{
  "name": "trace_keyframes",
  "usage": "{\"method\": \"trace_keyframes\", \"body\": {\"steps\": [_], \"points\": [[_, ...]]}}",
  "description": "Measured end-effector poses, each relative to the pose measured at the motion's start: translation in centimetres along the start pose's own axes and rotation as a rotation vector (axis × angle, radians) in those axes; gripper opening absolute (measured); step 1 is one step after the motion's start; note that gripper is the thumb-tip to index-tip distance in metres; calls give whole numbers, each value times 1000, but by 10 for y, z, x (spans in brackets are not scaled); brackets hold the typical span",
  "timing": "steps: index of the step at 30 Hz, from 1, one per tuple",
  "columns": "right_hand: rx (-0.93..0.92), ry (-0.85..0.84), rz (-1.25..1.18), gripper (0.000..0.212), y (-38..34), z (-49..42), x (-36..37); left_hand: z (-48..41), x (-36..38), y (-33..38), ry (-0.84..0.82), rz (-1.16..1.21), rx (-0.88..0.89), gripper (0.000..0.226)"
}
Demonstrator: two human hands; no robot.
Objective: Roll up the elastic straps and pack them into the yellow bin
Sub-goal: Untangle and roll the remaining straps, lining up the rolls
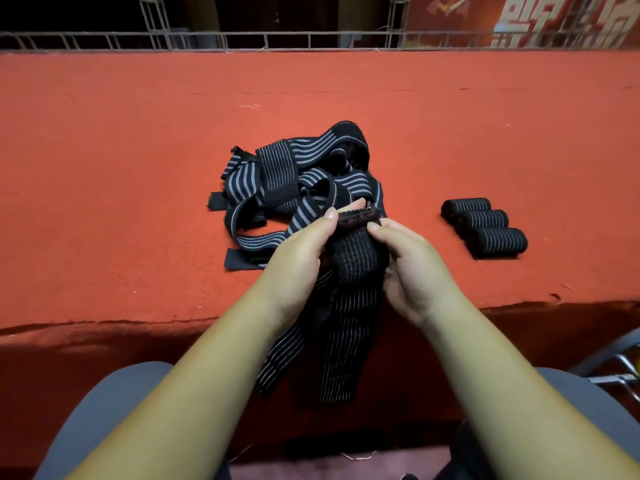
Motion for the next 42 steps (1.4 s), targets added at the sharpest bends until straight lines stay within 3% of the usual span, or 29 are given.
{"method": "trace_keyframes", "body": {"steps": [5,9,12,19,23,25,32,39,42], "points": [[15,16,-25,22,3,-3,1,2,3,-4,-34,48,-30,46],[10,16,-37,20,5,-5,5,-3,8,1,-6,-82,-49,46],[16,12,-32,22,6,-6,8,5,4,2,-30,-100,48,47],[26,49,3,13,10,-3,10,7,-11,14,142,-242,170,32],[11,73,42,52,13,-3,10,12,-14,28,174,-204,199,32],[12,19,80,60,14,-1,14,14,-14,34,171,-133,192,34],[41,-218,167,42,20,23,34,23,-10,46,136,187,86,46],[131,-359,335,33,25,47,34,24,-23,57,106,158,74,64],[231,-430,323,39,36,57,38,20,-34,57,149,144,86,65]]}}
Point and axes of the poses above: each hand's wrist, its own z-axis away from the middle knuckle, its own x-axis out of the palm, y = z × x, the point moved 9 cm from there along -z, towards the middle knuckle, and after that the axes turned 12 degrees about y, right-handed, at the moved point
